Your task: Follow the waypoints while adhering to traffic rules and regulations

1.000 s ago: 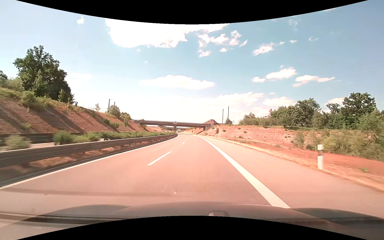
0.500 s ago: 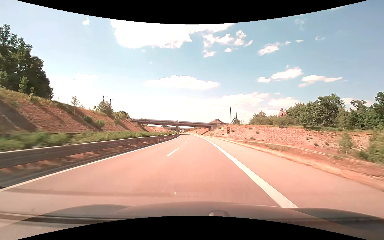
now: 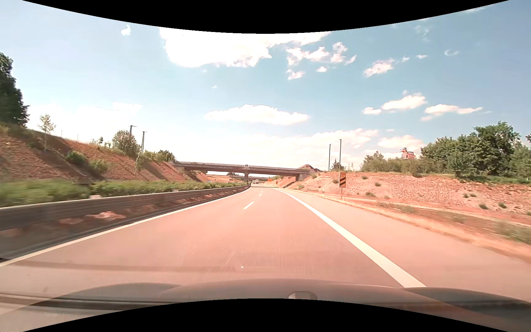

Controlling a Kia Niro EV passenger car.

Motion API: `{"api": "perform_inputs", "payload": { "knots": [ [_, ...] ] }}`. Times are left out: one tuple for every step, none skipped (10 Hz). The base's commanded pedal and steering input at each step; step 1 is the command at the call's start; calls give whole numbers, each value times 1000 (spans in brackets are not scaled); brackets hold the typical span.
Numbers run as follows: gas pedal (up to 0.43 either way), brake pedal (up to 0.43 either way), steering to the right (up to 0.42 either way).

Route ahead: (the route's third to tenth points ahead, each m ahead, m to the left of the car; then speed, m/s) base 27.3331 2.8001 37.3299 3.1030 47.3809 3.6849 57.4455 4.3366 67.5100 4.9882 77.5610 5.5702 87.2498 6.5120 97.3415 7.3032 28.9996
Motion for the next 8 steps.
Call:
{"api": "perform_inputs", "payload": {
  "knots": [
    [268,0,-9],
    [268,0,-9],
    [268,0,-9],
    [268,0,-9],
    [268,0,-10],
    [268,0,-9],
    [268,0,-9],
    [268,0,-9]
  ]
}}
